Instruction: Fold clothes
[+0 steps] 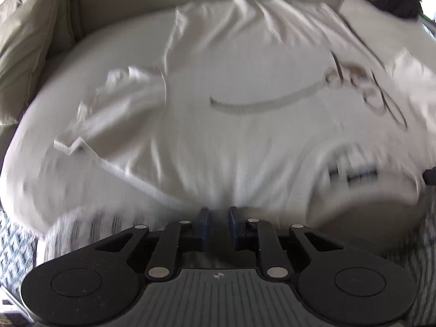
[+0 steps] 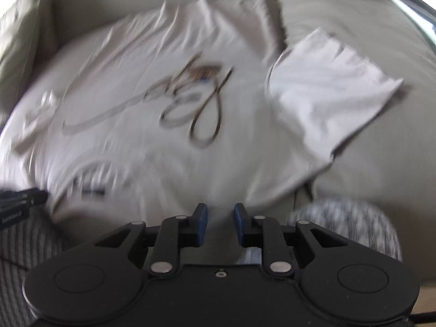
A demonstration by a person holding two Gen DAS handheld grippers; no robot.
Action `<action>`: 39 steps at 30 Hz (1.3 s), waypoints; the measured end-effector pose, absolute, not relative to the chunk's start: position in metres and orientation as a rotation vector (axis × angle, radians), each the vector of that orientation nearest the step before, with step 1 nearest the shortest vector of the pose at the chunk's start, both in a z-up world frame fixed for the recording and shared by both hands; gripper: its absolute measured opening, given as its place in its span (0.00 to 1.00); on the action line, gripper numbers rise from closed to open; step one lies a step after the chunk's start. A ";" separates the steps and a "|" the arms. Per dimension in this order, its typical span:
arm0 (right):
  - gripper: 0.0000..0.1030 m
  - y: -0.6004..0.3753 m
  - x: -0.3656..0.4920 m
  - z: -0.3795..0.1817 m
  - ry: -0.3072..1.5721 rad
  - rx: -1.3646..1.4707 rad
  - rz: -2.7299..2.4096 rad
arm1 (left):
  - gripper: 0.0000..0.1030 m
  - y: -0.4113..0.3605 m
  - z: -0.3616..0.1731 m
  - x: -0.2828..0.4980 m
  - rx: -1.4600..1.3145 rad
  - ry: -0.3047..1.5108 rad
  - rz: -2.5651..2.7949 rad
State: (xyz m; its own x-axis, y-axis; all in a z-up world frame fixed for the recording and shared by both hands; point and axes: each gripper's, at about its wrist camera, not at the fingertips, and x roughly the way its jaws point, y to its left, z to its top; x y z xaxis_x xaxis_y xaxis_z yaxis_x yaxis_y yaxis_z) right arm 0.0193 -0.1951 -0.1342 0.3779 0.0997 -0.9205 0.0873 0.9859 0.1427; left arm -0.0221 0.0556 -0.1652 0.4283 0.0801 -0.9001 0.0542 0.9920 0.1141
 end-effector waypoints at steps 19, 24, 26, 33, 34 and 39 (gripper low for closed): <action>0.10 -0.182 0.016 -0.135 1.105 0.278 0.062 | 0.24 0.039 -0.157 -0.009 0.155 1.020 0.015; 0.11 -0.192 0.008 -0.109 1.104 0.411 0.113 | 0.24 0.063 -0.133 -0.026 0.041 0.990 0.014; 0.13 -0.194 0.009 -0.087 1.051 0.443 0.139 | 0.24 0.071 -0.111 -0.027 0.009 0.925 0.023; 0.28 -0.210 0.036 0.008 0.802 0.488 0.178 | 0.31 0.095 -0.025 -0.011 -0.046 0.683 0.028; 0.32 -0.214 0.042 0.018 0.771 0.496 0.178 | 0.33 0.097 -0.018 -0.006 -0.055 0.666 0.020; 0.44 -0.229 0.083 0.022 0.722 0.498 0.129 | 0.35 0.101 -0.020 0.038 -0.068 0.676 0.020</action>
